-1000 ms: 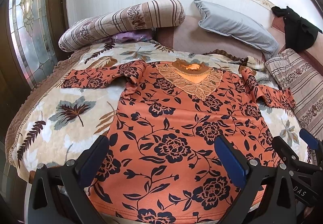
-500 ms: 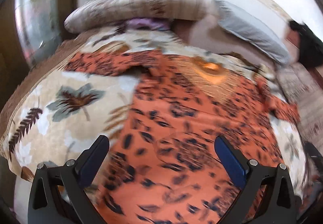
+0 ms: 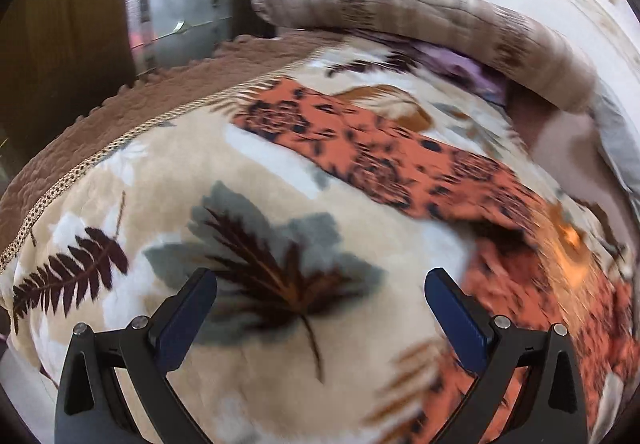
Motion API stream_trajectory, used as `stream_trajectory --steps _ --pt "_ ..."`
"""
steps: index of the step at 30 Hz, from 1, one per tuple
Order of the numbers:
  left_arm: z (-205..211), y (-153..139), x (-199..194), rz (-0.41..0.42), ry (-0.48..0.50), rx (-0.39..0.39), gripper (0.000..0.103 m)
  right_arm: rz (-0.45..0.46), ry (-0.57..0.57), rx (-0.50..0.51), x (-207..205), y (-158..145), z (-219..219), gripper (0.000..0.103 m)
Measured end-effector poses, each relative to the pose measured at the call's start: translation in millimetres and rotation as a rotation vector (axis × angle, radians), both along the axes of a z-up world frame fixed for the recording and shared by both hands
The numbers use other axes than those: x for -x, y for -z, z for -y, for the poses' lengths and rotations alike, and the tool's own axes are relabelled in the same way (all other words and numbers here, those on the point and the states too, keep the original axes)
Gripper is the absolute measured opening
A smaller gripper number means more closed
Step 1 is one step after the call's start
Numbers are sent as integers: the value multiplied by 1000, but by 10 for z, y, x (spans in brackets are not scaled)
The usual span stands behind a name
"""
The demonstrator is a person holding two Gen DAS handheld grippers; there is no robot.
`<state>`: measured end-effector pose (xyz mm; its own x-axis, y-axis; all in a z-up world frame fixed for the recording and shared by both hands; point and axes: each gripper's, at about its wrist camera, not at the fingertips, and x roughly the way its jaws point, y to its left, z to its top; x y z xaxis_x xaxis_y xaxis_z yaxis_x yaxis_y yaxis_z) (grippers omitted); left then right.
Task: Fold small clothes
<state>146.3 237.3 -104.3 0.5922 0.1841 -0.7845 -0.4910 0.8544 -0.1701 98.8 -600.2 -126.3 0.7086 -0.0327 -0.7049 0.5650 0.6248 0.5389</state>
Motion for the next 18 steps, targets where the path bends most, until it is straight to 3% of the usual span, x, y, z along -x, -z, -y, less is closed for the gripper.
stream_trajectory --steps 10,12,13,14,18 --pt "-249 250 -115 -24 -88 29 103 -163 116 145 -746 381 541 63" --pt "-232 268 -133 -31 -80 32 103 -178 132 178 -817 386 560 51" --pt "-226 274 -139 -34 -75 33 103 -180 128 186 -863 367 571 18" --pt "-228 278 -145 -35 -75 35 103 -174 115 187 -895 337 567 11" --pt "-259 262 -135 -16 -81 68 103 -99 29 306 -1013 -202 347 7"
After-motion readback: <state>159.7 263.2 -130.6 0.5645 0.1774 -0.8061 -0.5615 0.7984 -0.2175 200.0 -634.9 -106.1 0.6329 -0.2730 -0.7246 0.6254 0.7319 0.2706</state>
